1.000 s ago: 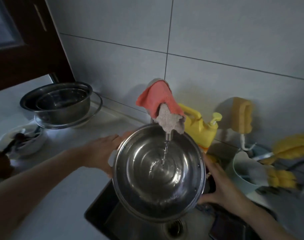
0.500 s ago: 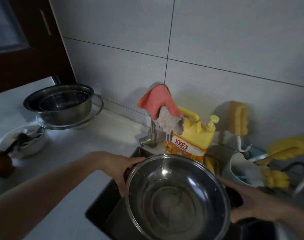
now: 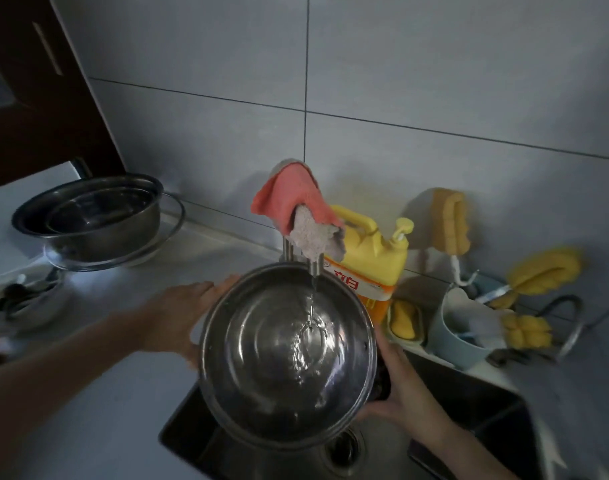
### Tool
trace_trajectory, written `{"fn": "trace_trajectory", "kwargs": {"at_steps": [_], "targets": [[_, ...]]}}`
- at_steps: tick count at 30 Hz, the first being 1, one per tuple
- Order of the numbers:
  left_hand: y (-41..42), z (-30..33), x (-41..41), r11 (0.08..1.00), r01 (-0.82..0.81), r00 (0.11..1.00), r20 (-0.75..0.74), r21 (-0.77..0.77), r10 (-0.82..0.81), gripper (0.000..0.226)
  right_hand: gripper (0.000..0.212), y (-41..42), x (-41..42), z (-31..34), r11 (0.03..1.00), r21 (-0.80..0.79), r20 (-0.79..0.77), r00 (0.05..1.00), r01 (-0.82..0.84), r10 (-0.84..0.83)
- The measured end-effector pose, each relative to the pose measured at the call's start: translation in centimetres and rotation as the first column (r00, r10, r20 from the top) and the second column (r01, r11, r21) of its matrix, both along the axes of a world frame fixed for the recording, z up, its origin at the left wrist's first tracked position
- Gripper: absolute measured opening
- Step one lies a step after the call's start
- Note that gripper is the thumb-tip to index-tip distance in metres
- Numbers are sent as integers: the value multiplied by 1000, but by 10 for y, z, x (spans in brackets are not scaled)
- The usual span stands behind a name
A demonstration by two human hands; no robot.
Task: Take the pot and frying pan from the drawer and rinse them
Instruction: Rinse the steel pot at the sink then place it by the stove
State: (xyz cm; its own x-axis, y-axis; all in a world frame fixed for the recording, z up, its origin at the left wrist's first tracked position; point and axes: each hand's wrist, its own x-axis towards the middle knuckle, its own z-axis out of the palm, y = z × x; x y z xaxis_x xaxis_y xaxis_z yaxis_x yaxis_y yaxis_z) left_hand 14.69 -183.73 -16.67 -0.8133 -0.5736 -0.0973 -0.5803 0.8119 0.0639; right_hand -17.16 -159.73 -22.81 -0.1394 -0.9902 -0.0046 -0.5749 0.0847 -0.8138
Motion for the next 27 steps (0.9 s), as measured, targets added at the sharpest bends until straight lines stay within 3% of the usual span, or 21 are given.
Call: {"fn": "trace_trajectory", "kwargs": {"at_steps": [4,9,13,16,19,27], "targets": [[18,-35,0,980,13,992,-123,-198,-38,144,133,12,-20,0,1000,18,-189,982,22,-18],[58,-78,-11,970,8,963,-261,-242,-73,140,128,44,-36,-7,1000,-12,-433,901,23,-26],[70,-86,-19,871,-13,894,-397,-490,-210,92,134,67,-37,-1,975,-218,-576,801,43,-164],[68,-69,-22,817,-13,853,-433,-576,-291,74,125,78,-35,22,918,-396,-646,709,6,-283],[68,-39,-23,762,-19,808,-458,-647,-369,72,71,90,-32,53,840,-531,-712,598,-114,-369],[68,61,-28,538,-179,708,-487,-824,-511,66,69,103,-31,141,677,-698,-668,553,-232,-499]]}}
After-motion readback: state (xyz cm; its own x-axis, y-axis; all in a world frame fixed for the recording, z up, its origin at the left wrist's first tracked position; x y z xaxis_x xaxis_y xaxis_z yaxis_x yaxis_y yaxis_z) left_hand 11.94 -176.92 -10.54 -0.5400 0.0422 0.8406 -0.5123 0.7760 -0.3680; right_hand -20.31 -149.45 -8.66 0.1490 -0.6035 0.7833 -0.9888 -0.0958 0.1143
